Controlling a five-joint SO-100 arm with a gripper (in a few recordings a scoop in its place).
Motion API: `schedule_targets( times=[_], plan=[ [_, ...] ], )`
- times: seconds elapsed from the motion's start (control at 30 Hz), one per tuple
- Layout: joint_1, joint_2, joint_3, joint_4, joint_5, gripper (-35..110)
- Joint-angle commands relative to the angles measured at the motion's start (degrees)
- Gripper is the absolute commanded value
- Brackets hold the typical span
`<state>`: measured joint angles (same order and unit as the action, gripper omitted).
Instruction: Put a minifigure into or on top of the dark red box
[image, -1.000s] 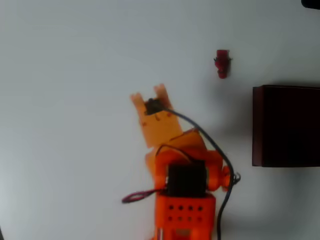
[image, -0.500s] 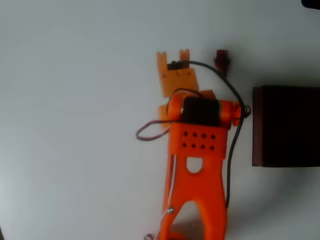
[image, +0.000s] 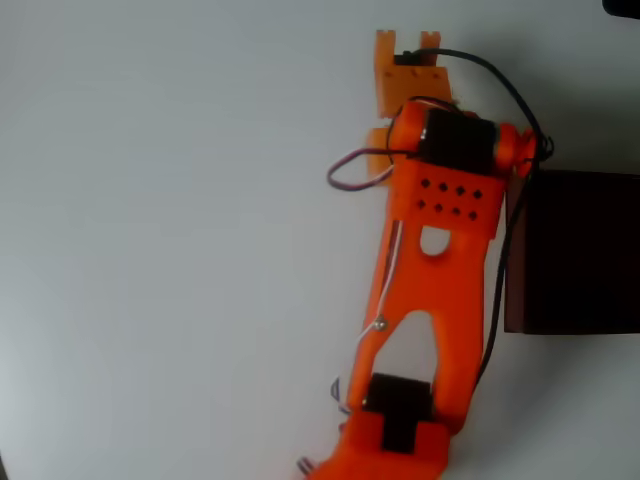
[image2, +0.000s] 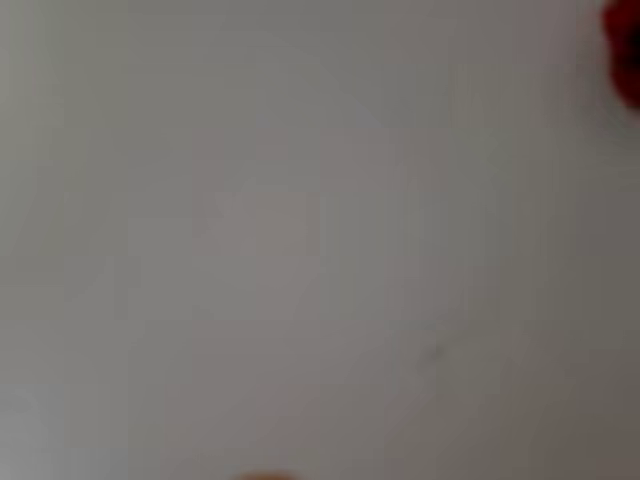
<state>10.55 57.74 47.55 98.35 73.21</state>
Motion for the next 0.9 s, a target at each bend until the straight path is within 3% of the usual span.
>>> schedule_targets(
  times=[0.0, 0.23, 0.87],
  plan=[
    [1.93, -1.41, -5.10, 1.32, 0.53, 20],
    [2.55, -12.92, -19.42, 4.39, 0.97, 20],
    [4.57, -24.87, -35.42, 5.19, -0.44, 22]
  ],
)
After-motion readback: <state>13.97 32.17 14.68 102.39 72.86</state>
